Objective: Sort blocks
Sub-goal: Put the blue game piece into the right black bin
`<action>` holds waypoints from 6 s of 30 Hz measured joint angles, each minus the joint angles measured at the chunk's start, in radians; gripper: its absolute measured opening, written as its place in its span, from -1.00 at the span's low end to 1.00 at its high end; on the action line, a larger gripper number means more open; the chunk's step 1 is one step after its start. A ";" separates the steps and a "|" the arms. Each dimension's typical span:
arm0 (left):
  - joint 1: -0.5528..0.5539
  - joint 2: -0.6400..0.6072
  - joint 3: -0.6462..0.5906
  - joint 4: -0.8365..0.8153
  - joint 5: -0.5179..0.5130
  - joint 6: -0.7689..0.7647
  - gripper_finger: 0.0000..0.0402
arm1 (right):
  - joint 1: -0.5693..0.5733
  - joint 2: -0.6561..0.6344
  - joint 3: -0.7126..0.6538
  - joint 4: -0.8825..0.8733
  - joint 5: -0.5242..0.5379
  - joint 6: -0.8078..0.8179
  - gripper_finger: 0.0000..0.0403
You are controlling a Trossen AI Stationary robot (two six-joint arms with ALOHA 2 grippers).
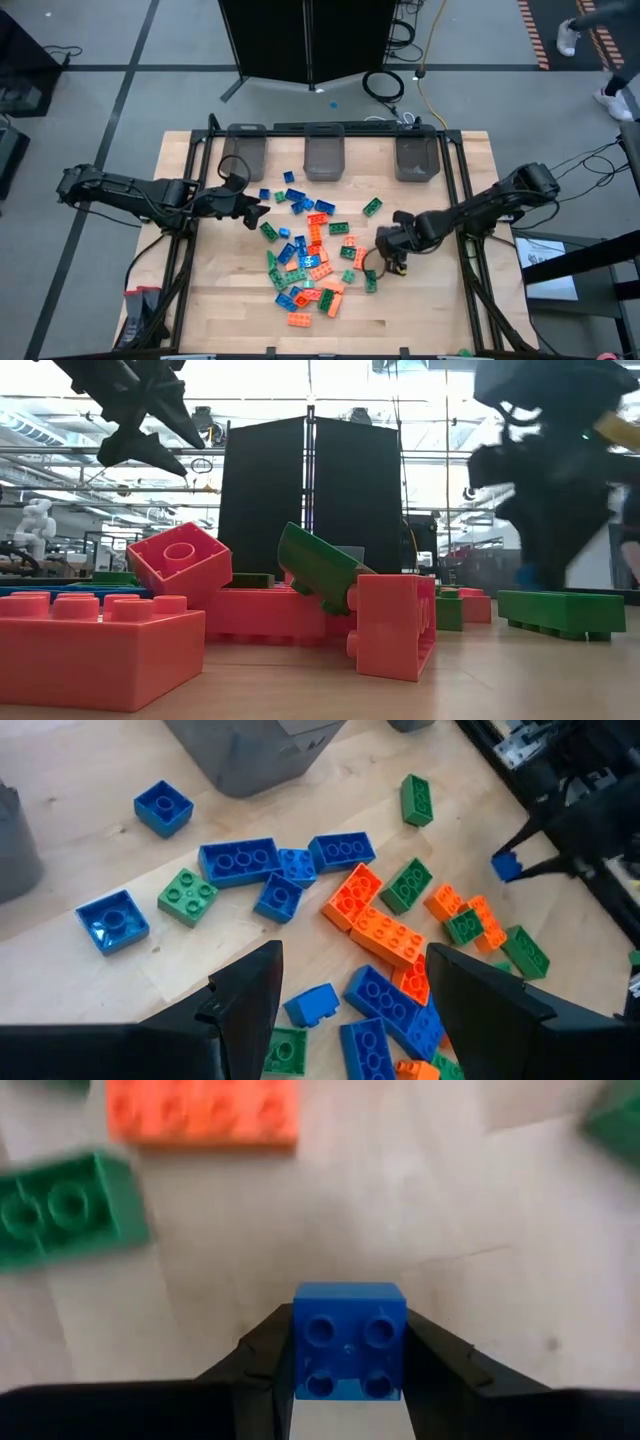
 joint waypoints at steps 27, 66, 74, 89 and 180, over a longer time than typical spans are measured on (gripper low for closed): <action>0.000 0.000 0.000 0.002 -0.008 -0.004 0.24 | -1.062 -0.225 0.138 -0.205 0.031 -0.203 -0.40; 0.000 0.000 0.000 0.003 -0.048 0.002 0.24 | -0.763 0.005 0.515 0.080 -0.336 -0.274 0.49; 0.000 0.000 0.000 0.002 -0.039 0.004 0.24 | -0.635 0.248 0.515 0.141 -0.319 -0.273 0.49; 0.000 0.000 0.000 -0.023 -0.035 0.023 0.24 | -0.489 0.485 0.620 0.160 -0.274 -0.406 0.49; 0.000 0.000 0.000 -0.041 -0.041 0.021 0.24 | -1.099 -0.048 0.161 -0.087 0.039 -0.236 -0.42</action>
